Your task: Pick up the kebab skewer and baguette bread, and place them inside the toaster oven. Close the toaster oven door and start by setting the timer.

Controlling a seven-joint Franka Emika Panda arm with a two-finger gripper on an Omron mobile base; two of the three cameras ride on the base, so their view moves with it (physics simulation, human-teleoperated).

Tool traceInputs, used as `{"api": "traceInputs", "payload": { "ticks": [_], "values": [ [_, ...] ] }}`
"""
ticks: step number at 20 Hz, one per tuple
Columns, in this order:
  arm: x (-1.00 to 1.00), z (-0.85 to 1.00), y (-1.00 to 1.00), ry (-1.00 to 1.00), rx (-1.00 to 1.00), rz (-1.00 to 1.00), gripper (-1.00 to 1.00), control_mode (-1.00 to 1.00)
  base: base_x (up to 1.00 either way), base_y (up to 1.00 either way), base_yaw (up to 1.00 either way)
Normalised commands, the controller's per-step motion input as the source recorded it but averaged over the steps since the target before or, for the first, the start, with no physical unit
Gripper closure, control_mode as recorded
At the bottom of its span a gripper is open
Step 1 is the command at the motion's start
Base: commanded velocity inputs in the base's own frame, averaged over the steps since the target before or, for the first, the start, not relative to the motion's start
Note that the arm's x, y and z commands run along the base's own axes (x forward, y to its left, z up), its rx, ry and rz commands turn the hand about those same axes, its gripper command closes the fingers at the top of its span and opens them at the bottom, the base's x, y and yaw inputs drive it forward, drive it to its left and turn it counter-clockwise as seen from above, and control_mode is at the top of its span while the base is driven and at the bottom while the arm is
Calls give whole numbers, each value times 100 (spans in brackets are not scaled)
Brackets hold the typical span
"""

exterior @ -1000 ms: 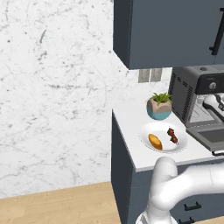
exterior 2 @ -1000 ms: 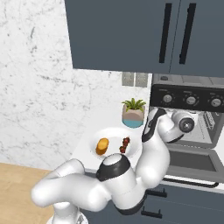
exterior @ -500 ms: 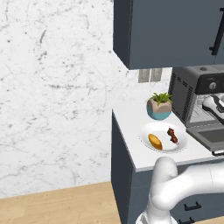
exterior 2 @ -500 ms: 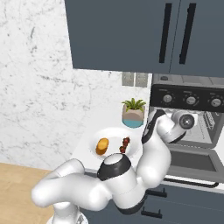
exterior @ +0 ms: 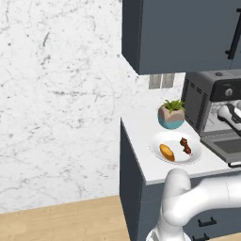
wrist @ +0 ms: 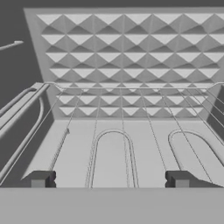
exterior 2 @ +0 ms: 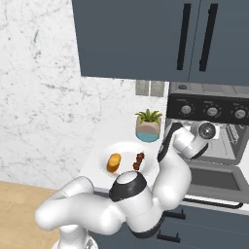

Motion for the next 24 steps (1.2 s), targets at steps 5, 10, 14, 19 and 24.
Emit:
{"api": "traceInputs", "payload": {
  "ticks": [5,10,14,19,24],
  "values": [
    [-24,-55,-1,13,0,0,-100,-100,0,0,0],
    [-66,-84,-4,5,0,0,-100,-100,0,0,0],
    [-86,-77,-14,9,-1,0,-100,-100,0,0,0],
    [-77,-69,-15,15,-2,0,-100,-100,0,0,0],
    [-73,-64,-11,18,-3,0,-100,-100,0,0,0]
  ]
}}
